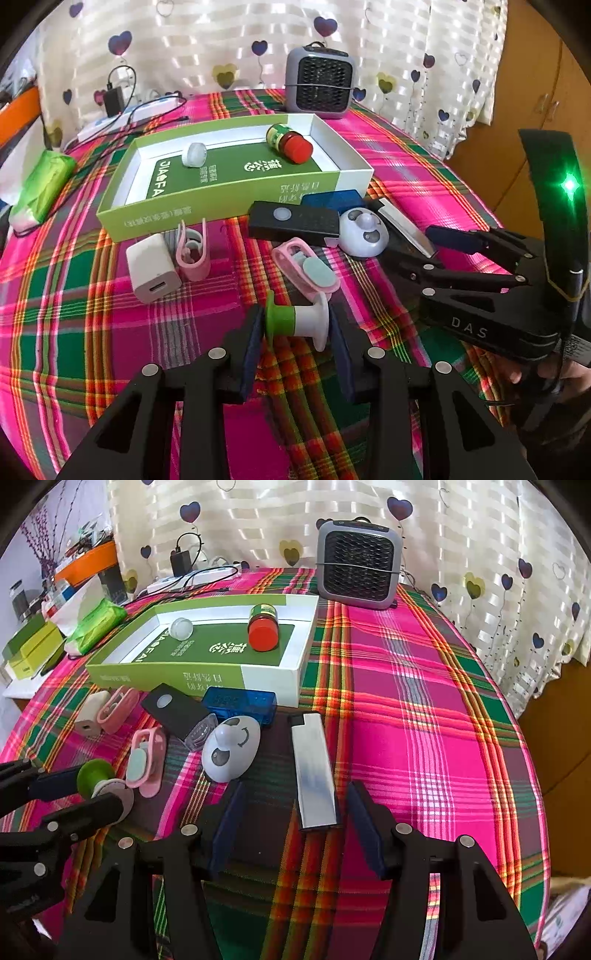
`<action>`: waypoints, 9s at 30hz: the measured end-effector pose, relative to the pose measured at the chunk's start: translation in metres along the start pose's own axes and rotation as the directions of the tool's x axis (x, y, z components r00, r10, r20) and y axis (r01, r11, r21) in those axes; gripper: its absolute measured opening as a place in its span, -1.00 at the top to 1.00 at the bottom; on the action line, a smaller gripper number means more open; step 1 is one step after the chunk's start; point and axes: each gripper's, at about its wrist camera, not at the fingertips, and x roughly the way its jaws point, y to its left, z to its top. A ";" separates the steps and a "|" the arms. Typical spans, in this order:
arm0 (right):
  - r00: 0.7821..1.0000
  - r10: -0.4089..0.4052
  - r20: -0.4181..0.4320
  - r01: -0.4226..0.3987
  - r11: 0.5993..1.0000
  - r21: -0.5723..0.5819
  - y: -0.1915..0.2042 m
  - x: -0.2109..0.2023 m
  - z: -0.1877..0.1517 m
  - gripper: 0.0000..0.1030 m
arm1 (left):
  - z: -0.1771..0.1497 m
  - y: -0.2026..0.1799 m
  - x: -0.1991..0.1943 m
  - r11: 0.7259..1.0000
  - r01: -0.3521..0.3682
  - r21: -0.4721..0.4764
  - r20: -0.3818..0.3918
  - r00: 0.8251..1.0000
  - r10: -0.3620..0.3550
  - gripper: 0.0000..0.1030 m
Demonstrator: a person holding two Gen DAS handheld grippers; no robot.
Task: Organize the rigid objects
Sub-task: 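Grasp the green-and-white spool with the left gripper while the right grasps the white stick, then carry the spool with the left gripper while the right carries the white stick over the box, then lower and open the right gripper to drop the stick while the left releases the spool into the box, then withdraw both grippers from the box toward the loose objects, then grasp the white charger cube with the left gripper while the right grasps the pink clip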
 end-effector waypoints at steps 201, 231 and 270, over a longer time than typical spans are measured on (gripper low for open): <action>0.989 0.133 0.060 -0.138 0.986 0.091 0.060 0.029 0.103 0.11 | 0.078 0.104 0.004 0.996 -0.079 -0.050 0.106 0.991 0.084 0.37; 0.992 0.092 0.082 -0.103 0.985 0.139 0.050 -0.030 0.004 0.11 | -0.021 0.107 -0.054 0.994 -0.034 -0.101 0.121 0.992 0.046 0.37; 0.992 0.125 0.006 -0.124 0.988 -0.093 0.082 0.008 0.010 0.63 | 0.029 0.094 0.005 0.983 -0.077 -0.164 0.020 0.996 0.081 0.30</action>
